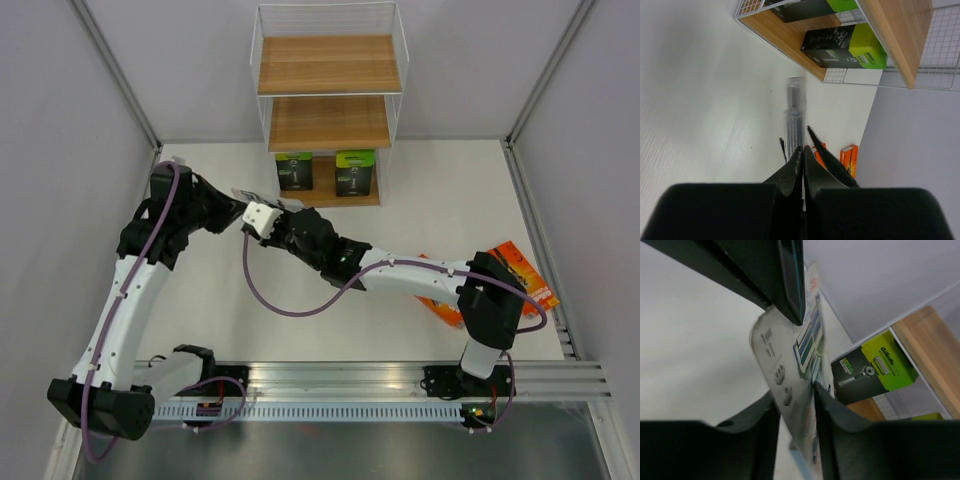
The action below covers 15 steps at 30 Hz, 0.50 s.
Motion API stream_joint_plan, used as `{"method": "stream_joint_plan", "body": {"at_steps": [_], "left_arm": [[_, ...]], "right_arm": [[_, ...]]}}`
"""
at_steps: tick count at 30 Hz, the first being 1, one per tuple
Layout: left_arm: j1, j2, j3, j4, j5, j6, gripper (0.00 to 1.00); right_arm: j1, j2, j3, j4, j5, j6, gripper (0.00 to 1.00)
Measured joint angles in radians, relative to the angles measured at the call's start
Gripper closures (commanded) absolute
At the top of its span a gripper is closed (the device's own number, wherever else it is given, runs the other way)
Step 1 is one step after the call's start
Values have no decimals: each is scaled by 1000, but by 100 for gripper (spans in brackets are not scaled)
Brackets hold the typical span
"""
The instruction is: Place and organize the shaving razors onto the shelf
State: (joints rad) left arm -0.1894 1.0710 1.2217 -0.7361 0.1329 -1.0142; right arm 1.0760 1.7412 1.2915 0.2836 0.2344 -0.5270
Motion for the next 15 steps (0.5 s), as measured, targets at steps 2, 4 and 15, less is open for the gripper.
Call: {"method": "stream_joint_plan", "body": {"at_steps": [2, 4, 15], "left_arm": [[0, -2, -5, 2, 0, -2, 98], [0, -1, -6, 3, -2, -4, 98], [2, 0, 39, 3, 27, 34, 0]], "right_arm": [[0, 19, 5, 22, 31, -14, 82], [3, 31, 6, 34, 43, -21, 100], [4, 29, -93, 150, 82, 17, 100]]}}
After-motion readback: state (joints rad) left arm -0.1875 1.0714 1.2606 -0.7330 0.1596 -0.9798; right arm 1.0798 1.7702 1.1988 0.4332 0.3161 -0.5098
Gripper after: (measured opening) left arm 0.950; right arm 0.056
